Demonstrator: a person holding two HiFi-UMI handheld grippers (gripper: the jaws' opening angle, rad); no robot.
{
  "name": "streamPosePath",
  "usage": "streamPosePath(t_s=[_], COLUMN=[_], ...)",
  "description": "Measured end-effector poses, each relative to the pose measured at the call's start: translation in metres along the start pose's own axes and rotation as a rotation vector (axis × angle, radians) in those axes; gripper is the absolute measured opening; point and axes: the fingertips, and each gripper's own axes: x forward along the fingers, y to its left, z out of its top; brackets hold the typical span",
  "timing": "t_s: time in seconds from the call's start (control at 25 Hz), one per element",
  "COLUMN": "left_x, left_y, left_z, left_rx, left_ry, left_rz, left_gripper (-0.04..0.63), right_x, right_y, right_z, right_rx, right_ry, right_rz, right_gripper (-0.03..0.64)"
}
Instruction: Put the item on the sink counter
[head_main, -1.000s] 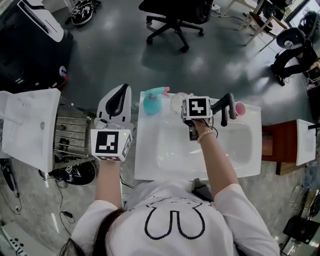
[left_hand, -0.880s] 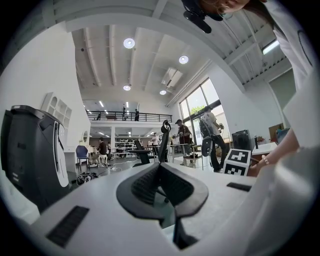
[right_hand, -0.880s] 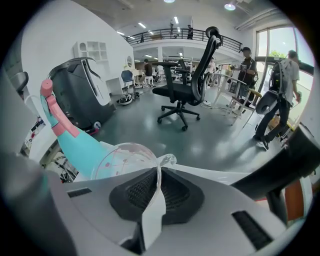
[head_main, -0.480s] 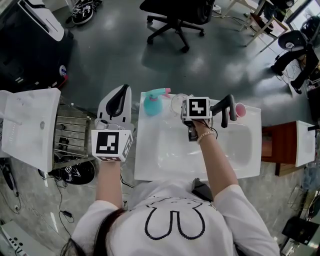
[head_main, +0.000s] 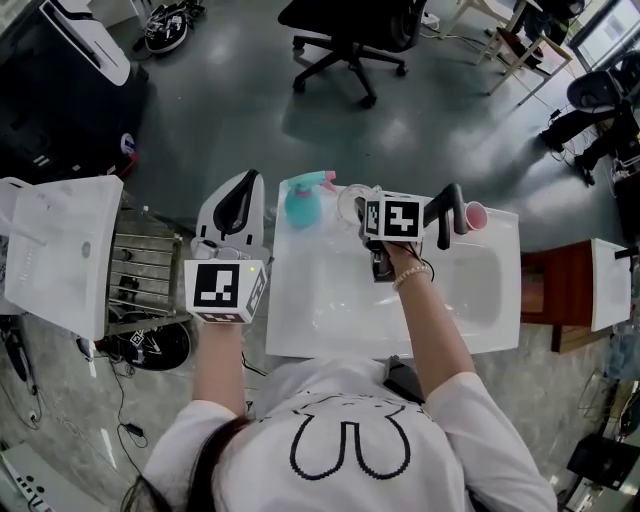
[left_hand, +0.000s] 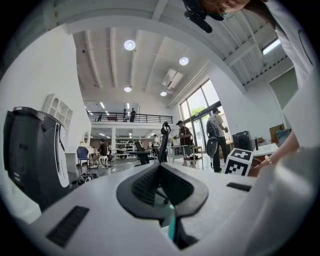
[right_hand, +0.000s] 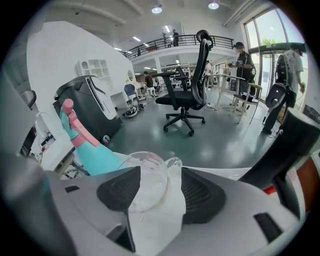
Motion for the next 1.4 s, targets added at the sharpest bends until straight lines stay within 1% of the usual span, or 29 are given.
streamPosePath(t_s=[0.24, 0.44, 0.64, 1.0, 1.12, 1.2, 1.36, 1.4], left_x=[-0.009, -0.02, -0.031, -0.052, -0.055, -0.056, -0.058, -0.058], left_y=[-0.015, -0.031, -0.049, -0.076, -0.085, -0.091, -0.099, -0.1], left_z=[0.012, 0.02, 0.031, 0.048, 0.056, 0.06, 0.069, 0.071], left_rx=[0.013, 0.021, 0.025, 0.038, 0.045, 0.052, 0.059, 0.062], left_ry=[-0.017, -0.027, -0.036, -0.053, -0.064, -0.07, -0.085, -0.088], left_rz=[0.004, 0.011, 0.032, 0.069, 0.069, 0.068, 0.063, 0.059], left_gripper=[0.011, 0.011, 0.011, 0.011, 0.011, 0.011, 0.011, 0.011], right_x=[-0.023, -0.046, -0.075, -0.133, -0.154, -0.169, -0.202, -0.211], right_y=[0.002, 0.002, -0.001, -0.007, -0.011, -0.016, -0.019, -0.018], right_z=[0.005, 0.001, -0.005, -0.007, -0.001, 0.005, 0.018, 0.021], right_rx=[-0.013, -0.053, -0.058, -0.065, -0.074, -0.065, -0.052, -0.044], right_ry=[-0.058, -0.095, -0.137, -0.246, -0.31, -0.37, -0.482, -0.508], right_rz=[0.029, 0.045, 0.079, 0.144, 0.145, 0.142, 0.164, 0.175], right_gripper=[0.258, 0.258, 0.258, 0.256, 0.25, 0.208, 0.196, 0.181])
